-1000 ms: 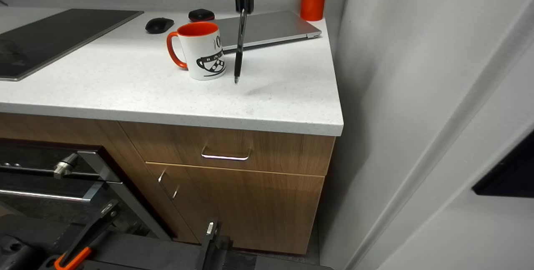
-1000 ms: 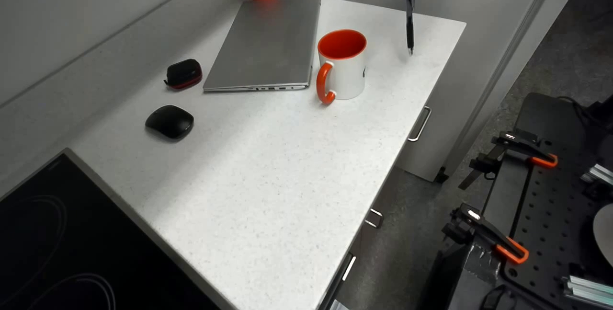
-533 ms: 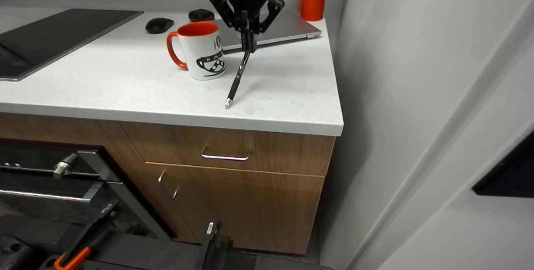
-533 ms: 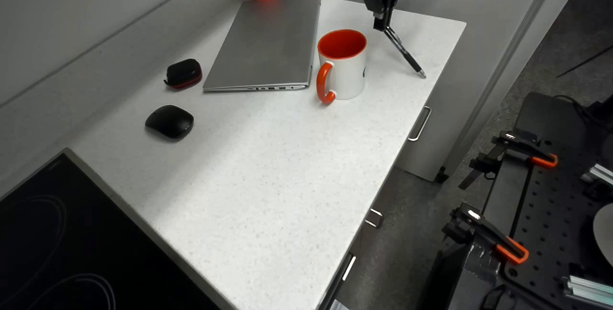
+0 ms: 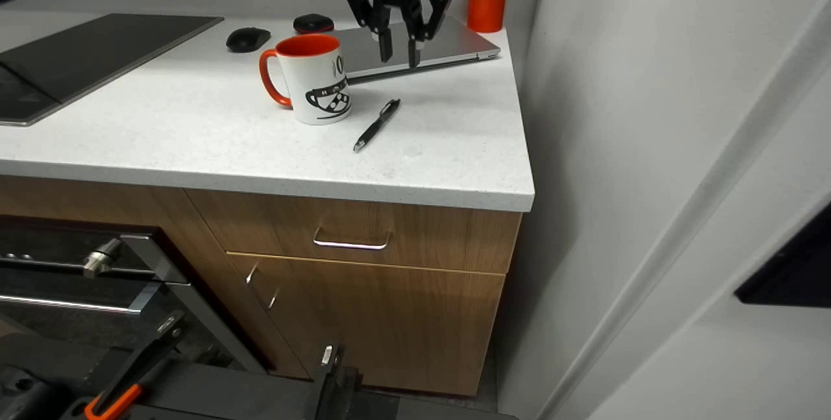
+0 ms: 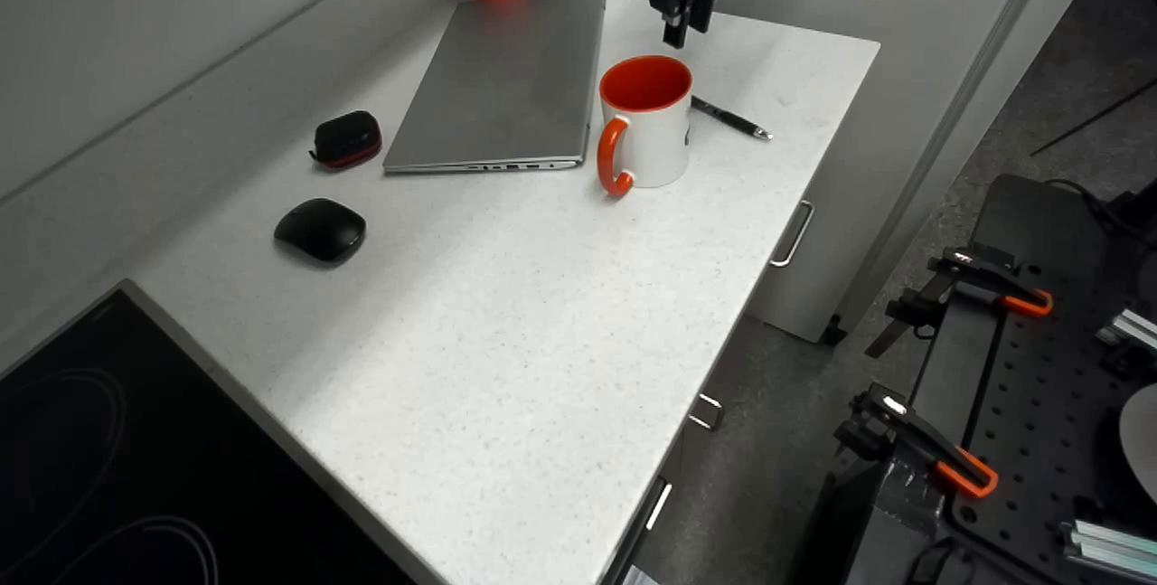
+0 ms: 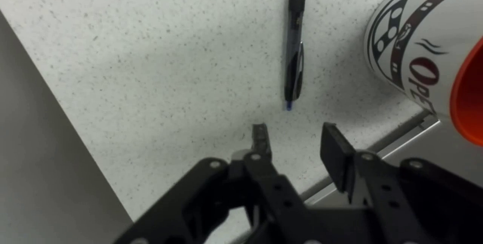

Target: Remove the black pen from the white and red mug

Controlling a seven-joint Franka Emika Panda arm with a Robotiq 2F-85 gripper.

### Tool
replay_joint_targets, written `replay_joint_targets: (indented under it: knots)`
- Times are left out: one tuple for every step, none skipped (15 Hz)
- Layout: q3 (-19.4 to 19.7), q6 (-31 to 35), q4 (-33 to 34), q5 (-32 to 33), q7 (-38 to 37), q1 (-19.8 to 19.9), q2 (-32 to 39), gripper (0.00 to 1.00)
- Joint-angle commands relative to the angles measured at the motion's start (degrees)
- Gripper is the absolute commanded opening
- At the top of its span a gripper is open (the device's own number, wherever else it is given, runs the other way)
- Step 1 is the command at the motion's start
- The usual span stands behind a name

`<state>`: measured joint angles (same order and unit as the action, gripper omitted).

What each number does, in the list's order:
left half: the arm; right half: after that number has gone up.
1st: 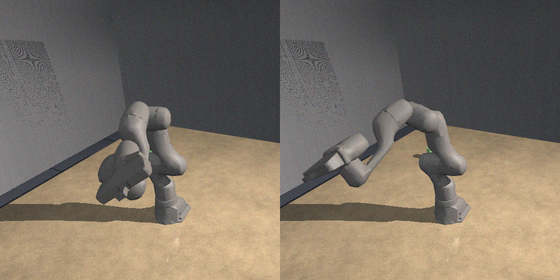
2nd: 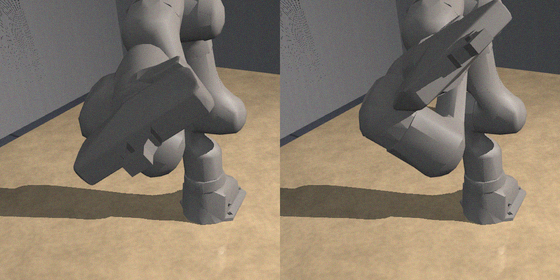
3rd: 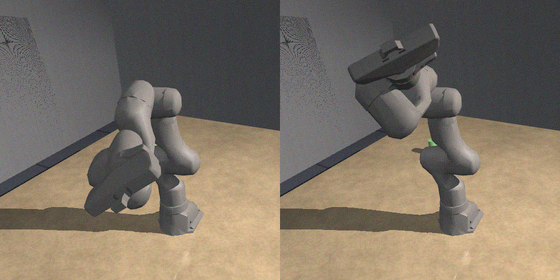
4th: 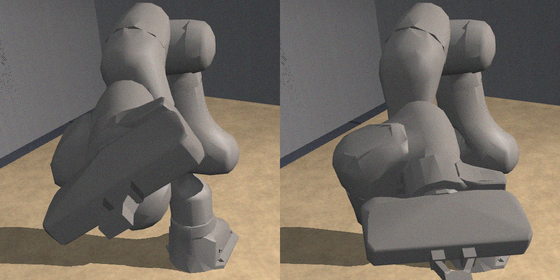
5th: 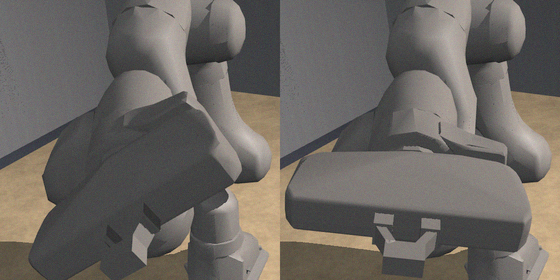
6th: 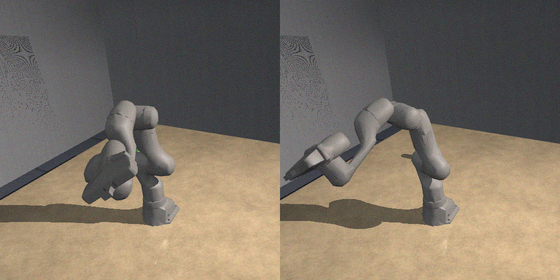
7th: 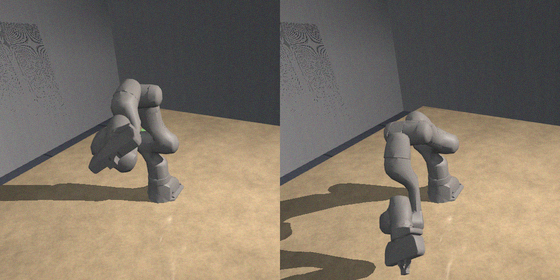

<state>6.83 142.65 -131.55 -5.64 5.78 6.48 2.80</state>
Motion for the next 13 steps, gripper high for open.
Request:
replay_joint_targets:
  knots:
    - [-0.4, 2.0, 0.6, -1.9, -0.2, 0.1, 0.0, 0.73]
    - [-0.4, 2.1, 0.6, -2.3, -0.1, 0.1, -0.2, 0.82]
    - [-0.5, 1.9, 0.7, -2.9, 0.4, 0.1, -0.3, 0.89]
    - [-0.5, 1.8, 0.8, -3.2, 0.4, 0.1, -0.4, 0.97]
    - [-0.6, 1.7, 1.0, -3.6, 0.5, 0.1, -0.5, 1.00]
    - [-0.7, 1.3, 1.1, -4.0, 0.9, 0.0, -0.7, 1.00]
    - [-0.8, 0.7, 1.2, -4.7, 1.6, 0.0, -0.8, 1.00]
    - [-0.5, 0.6, 0.9, -2.7, 0.2, 0.1, -0.3, 1.00]
    - [-0.6, 0.6, 0.9, -2.8, 0.2, 0.1, -0.4, 1.00]
    - [-0.6, 0.6, 0.9, -2.8, 0.2, 0.1, -0.3, 1.00]
    - [-0.6, 0.6, 0.8, -2.8, 0.2, 0.1, -0.3, 1.00]
    - [-0.6, 0.6, 0.8, -2.8, 0.2, 0.1, -0.3, 1.00]
    - [-0.6, 0.6, 0.8, -2.8, 0.2, 0.1, -0.3, 1.00]
